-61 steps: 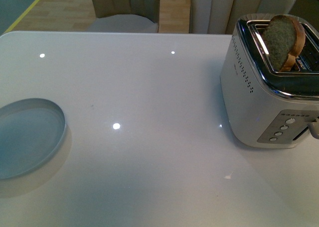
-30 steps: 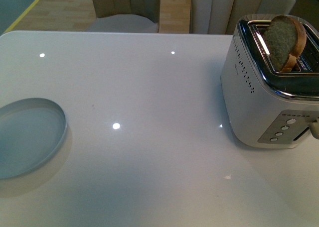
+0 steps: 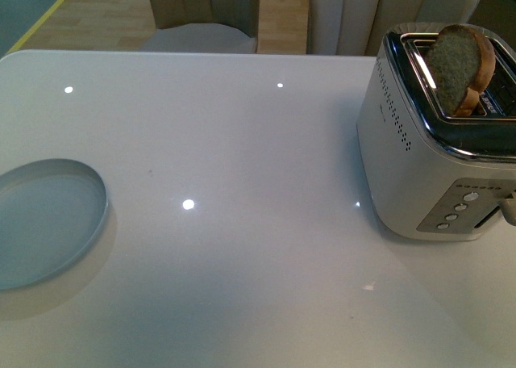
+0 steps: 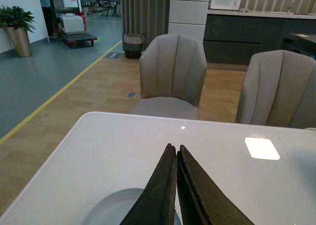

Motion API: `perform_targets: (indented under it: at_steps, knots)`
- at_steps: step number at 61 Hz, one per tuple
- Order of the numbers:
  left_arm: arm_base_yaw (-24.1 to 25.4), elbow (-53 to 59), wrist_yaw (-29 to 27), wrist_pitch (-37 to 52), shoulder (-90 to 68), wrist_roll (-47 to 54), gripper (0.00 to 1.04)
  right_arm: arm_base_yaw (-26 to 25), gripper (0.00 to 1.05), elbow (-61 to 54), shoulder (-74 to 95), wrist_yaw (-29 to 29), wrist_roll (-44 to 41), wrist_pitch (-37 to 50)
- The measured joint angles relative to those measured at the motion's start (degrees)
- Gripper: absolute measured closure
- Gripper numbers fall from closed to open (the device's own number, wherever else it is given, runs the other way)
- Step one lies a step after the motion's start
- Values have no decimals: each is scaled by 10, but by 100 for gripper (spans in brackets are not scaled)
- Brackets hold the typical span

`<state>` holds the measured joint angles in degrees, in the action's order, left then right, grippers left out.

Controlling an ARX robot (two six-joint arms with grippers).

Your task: Left arm holds plate, right arm toasts bread

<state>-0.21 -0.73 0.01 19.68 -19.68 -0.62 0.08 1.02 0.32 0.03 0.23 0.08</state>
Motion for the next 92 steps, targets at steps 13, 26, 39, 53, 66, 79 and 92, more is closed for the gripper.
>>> perform_targets:
  at_steps: [13,26,39,53,66,79,92]
  knots:
    - [0,0,0,-49,50,0,102,0,9,0,0,0,0,0]
    - [0,0,0,-83,84,0,102,0,9,0,0,0,0,0]
    - [0,0,0,-192,186,0,102,0,9,0,0,0,0,0]
    - [0,0,0,-196,193,0,102,0,9,0,0,0,0,0]
    - [0,0,0,-196,193,0,85,0,9,0,0,0,0,0]
    - [0,0,0,-196,193,0,44,0,9,0,0,0,0,0]
    - [0,0,0,-196,193,1,7,0,9,0,0,0,0,0]
